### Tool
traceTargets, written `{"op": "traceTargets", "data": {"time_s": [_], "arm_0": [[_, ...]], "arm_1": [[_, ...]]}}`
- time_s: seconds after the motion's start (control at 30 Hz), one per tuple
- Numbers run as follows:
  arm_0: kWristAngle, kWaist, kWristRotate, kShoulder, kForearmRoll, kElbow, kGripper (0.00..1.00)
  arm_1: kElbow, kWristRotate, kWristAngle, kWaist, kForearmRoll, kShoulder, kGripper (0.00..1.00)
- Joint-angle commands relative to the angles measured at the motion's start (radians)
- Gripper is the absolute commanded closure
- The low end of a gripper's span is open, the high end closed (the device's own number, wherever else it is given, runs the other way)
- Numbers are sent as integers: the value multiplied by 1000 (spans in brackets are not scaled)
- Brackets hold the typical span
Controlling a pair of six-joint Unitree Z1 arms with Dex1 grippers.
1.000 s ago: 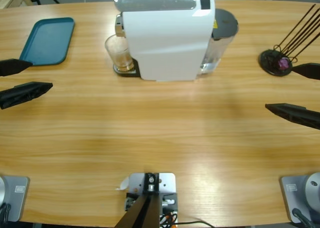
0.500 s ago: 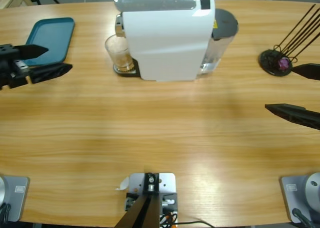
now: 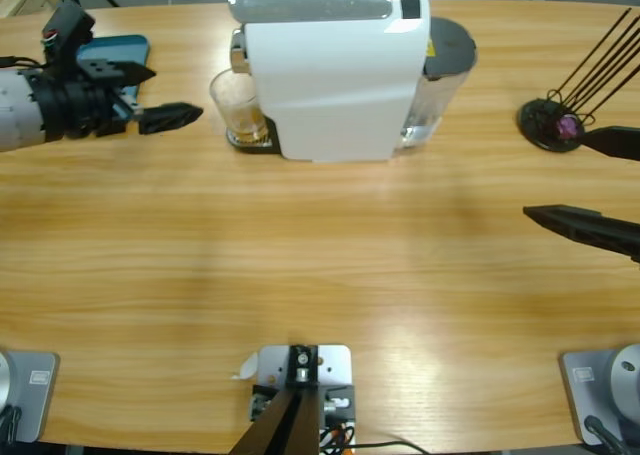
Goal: Pour coffee
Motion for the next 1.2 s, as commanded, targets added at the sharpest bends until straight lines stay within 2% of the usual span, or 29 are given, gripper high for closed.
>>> {"op": "traceTargets", "data": {"time_s": [0.03,0.17,1.2], "arm_0": [[4,-27,6,146,-109,-20,36],[-26,-36,-10,171,-155,-24,0],[-75,-24,-45,377,-268,-77,0]], "arm_1": [[43,12,-20,10,-11,18,4],[43,12,-25,10,-13,22,4],[46,12,-36,10,-20,30,4]]}}
